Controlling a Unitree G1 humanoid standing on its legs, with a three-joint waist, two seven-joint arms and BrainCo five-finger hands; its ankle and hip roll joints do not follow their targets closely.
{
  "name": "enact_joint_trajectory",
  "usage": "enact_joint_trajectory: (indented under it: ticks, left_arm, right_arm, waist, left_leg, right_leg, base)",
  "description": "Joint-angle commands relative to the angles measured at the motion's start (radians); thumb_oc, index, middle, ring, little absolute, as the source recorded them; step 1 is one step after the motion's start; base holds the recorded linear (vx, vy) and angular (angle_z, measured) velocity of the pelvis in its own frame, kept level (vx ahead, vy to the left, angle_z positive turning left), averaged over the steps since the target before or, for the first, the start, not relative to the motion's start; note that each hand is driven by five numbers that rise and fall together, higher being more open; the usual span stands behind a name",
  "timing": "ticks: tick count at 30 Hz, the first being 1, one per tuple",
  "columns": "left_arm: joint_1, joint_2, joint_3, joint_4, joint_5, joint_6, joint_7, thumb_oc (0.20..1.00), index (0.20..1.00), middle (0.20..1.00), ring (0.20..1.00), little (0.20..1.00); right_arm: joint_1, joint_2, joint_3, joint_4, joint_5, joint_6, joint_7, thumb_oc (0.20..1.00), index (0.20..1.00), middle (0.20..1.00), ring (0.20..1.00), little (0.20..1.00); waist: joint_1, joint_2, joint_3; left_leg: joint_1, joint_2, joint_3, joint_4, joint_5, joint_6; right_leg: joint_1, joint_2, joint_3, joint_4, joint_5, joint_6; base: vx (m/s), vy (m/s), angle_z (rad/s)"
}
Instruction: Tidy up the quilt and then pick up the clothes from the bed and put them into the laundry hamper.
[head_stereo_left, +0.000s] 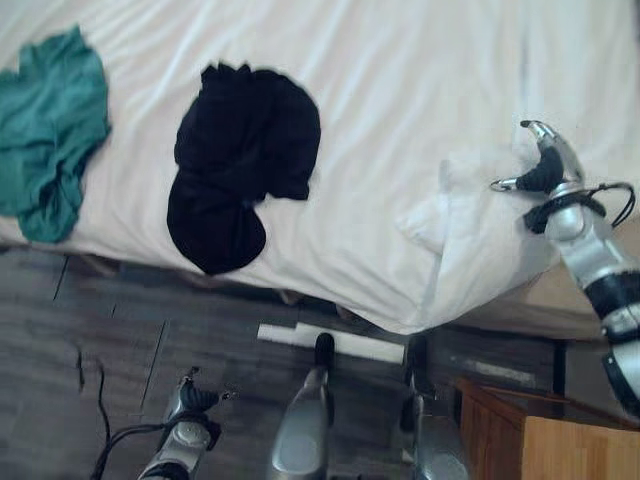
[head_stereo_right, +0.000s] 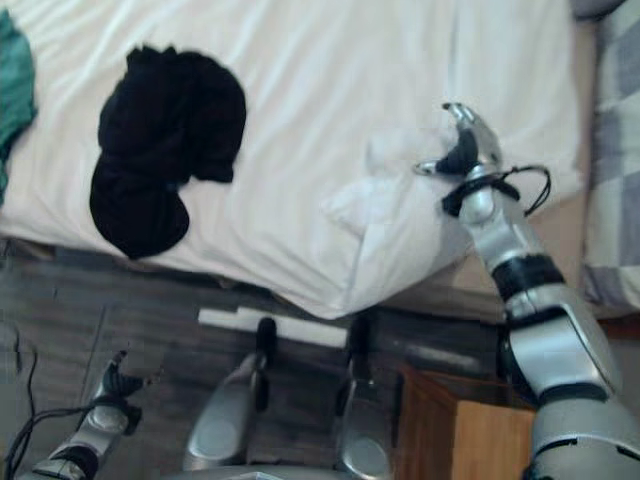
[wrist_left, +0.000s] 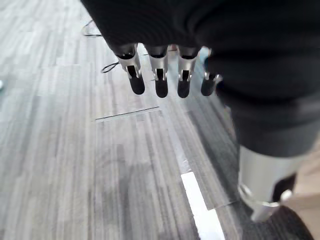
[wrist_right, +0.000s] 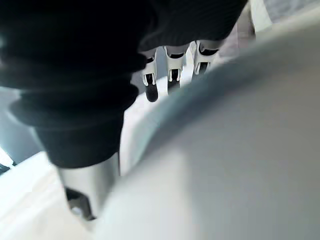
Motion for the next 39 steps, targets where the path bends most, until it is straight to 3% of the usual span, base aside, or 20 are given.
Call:
enact_joint_trajectory:
  ticks: [1,6,8,10,11,16,21,22,25,26,29,30,33,34,39]
  left_arm:
    - [-0.066,0.067,-0.026,0.040,-0.058,-0.006,0.003,1.000,1.000,1.000,1.000,1.000]
    - [-0.057,0.045,-0.022,0.058,-0.064,0.009,-0.013,1.000,1.000,1.000,1.000,1.000]
    - [-0.029,0.008,-0.001,0.075,-0.060,0.028,-0.017,1.000,1.000,1.000,1.000,1.000]
    - [-0.011,-0.012,0.029,0.080,-0.066,0.039,-0.026,1.000,1.000,1.000,1.000,1.000]
    - [-0.003,-0.021,0.040,0.084,-0.068,0.043,-0.029,1.000,1.000,1.000,1.000,1.000]
    - [0.003,-0.028,0.071,0.097,-0.063,0.061,-0.062,1.000,1.000,1.000,1.000,1.000]
    - [-0.008,-0.003,0.101,0.116,-0.069,0.080,-0.083,1.000,1.000,1.000,1.000,1.000]
    - [-0.021,0.018,0.121,0.128,-0.085,0.093,-0.083,1.000,1.000,1.000,1.000,1.000]
    - [-0.026,0.021,0.125,0.128,-0.090,0.095,-0.082,1.000,1.000,1.000,1.000,1.000]
    - [0.056,-0.058,0.106,0.062,-0.065,0.076,-0.039,1.000,1.000,1.000,1.000,1.000]
    - [0.053,-0.069,0.089,0.067,-0.059,0.076,-0.030,1.000,1.000,1.000,1.000,1.000]
    - [0.049,-0.067,0.081,0.064,-0.061,0.073,-0.032,1.000,1.000,1.000,1.000,1.000]
    - [0.015,-0.047,0.054,0.037,-0.083,0.058,-0.041,1.000,1.000,1.000,1.000,1.000]
    - [-0.025,-0.028,0.042,0.021,-0.116,0.047,-0.041,1.000,1.000,1.000,1.000,1.000]
    - [-0.072,0.000,0.035,0.013,-0.151,0.035,-0.033,1.000,1.000,1.000,1.000,1.000]
  right_arm:
    - [-0.007,-0.021,0.048,0.018,0.063,0.001,0.007,0.200,0.200,0.200,0.200,0.200]
    - [0.038,0.032,0.049,0.016,0.061,0.014,0.017,0.200,0.200,0.200,0.200,0.200]
    - [0.236,0.076,-0.080,-0.113,0.081,0.009,-0.007,0.200,0.200,0.200,0.200,0.200]
    - [0.388,0.096,-0.187,-0.191,0.091,0.001,-0.022,0.548,0.548,0.548,0.548,0.548]
    - [0.466,0.108,-0.241,-0.216,0.105,-0.002,-0.026,1.000,1.000,1.000,1.000,1.000]
    - [0.739,0.161,-0.479,-0.277,0.224,-0.016,-0.051,1.000,1.000,1.000,1.000,1.000]
    - [0.875,0.206,-0.613,-0.278,0.299,-0.012,-0.082,1.000,1.000,1.000,1.000,1.000]
    - [0.910,0.217,-0.714,-0.283,0.331,-0.013,-0.168,1.000,1.000,1.000,1.000,1.000]
    - [0.919,0.218,-0.746,-0.317,0.308,-0.011,-0.200,1.000,1.000,1.000,1.000,1.000]
    - [0.924,0.208,-0.816,-0.317,0.277,-0.026,-0.291,1.000,1.000,1.000,1.000,1.000]
    - [0.862,0.172,-0.815,-0.430,0.233,-0.041,-0.315,1.000,1.000,1.000,1.000,1.000]
    - [0.828,0.159,-0.793,-0.447,0.238,-0.051,-0.307,0.200,0.200,0.200,0.200,0.200]
    - [0.668,0.113,-0.656,-0.497,0.250,-0.072,-0.251,0.200,0.200,0.200,0.200,0.200]
    - [0.545,0.085,-0.560,-0.486,0.248,-0.078,-0.230,0.200,0.200,0.200,0.200,0.200]
    - [0.405,0.072,-0.442,-0.387,0.244,-0.076,-0.207,0.200,0.200,0.200,0.200,0.200]
  waist:
    - [-0.009,0.005,-0.028]
    - [-0.024,0.019,-0.052]
    - [-0.061,0.014,-0.078]
    - [-0.081,0.011,-0.104]
    - [-0.092,0.011,-0.118]
    - [-0.150,0.007,-0.179]
    - [-0.188,0.007,-0.219]
    - [-0.212,0.010,-0.242]
    - [-0.216,0.013,-0.247]
    - [-0.202,0.012,-0.243]
    - [-0.194,0.012,-0.228]
    - [-0.189,0.013,-0.219]
    - [-0.166,0.016,-0.140]
    - [-0.147,0.010,-0.079]
    - [-0.125,0.027,-0.044]
  left_leg:
    - [-0.005,0.043,0.033,0.055,-0.063,-0.023]
    - [0.037,0.061,0.036,-0.002,-0.043,-0.033]
    - [0.108,0.061,0.058,-0.040,-0.048,-0.029]
    - [0.151,0.058,0.066,-0.068,-0.053,-0.025]
    - [0.171,0.056,0.070,-0.081,-0.054,-0.023]
    - [0.244,0.050,0.096,-0.102,-0.076,-0.018]
    - [0.282,0.054,0.119,-0.102,-0.096,-0.018]
    - [0.301,0.059,0.126,-0.102,-0.107,-0.019]
    - [0.307,0.060,0.129,-0.102,-0.110,-0.018]
    - [0.310,0.058,0.117,-0.102,-0.112,-0.013]
    - [0.304,0.058,0.116,-0.102,-0.110,-0.013]
    - [0.300,0.058,0.116,-0.102,-0.108,-0.014]
    - [0.252,0.063,0.114,-0.079,-0.084,-0.019]
    - [0.149,0.071,0.106,0.035,-0.094,-0.028]
    - [-0.007,0.081,0.088,0.161,-0.118,-0.040]
  right_leg:
    - [0.003,-0.029,-0.005,0.134,-0.170,0.042]
    - [0.042,-0.011,-0.022,0.110,-0.183,0.032]
    - [0.105,-0.001,-0.010,0.067,-0.176,0.031]
    - [0.141,0.000,-0.005,0.036,-0.168,0.032]
    - [0.159,-0.002,-0.004,0.021,-0.165,0.034]
    - [0.226,-0.009,0.005,-0.030,-0.146,0.046]
    - [0.255,-0.011,0.018,-0.040,-0.144,0.054]
    - [0.264,-0.012,0.021,-0.032,-0.151,0.058]
    - [0.266,-0.011,0.025,-0.028,-0.155,0.058]
    - [0.270,-0.012,0.020,-0.023,-0.162,0.055]
    - [0.260,-0.011,0.027,-0.019,-0.167,0.054]
    - [0.253,-0.011,0.031,-0.016,-0.168,0.053]
    - [0.179,-0.005,0.055,0.040,-0.172,0.044]
    - [0.100,-0.005,0.069,0.107,-0.173,0.035]
    - [-0.042,0.002,0.065,0.215,-0.200,0.030]
  base:
    - [-0.04,-0.032,0.15]
    - [0.02,-0.024,-0.02]
    - [0.09,0.051,-0.01]
    - [0.12,0.051,-0.15]
    - [0.13,0.059,-0.22]
    - [0.09,0.060,-0.18]
    - [0.07,0.055,-0.28]
    - [0.06,0.044,-0.39]
    - [0.05,0.030,-0.22]
    - [0.00,-0.004,-0.19]
    - [-0.03,-0.013,-0.05]
    - [-0.07,-0.018,-0.06]
    - [-0.24,-0.048,-0.08]
    - [-0.30,-0.084,-0.11]
    - [-0.14,-0.056,0.11]
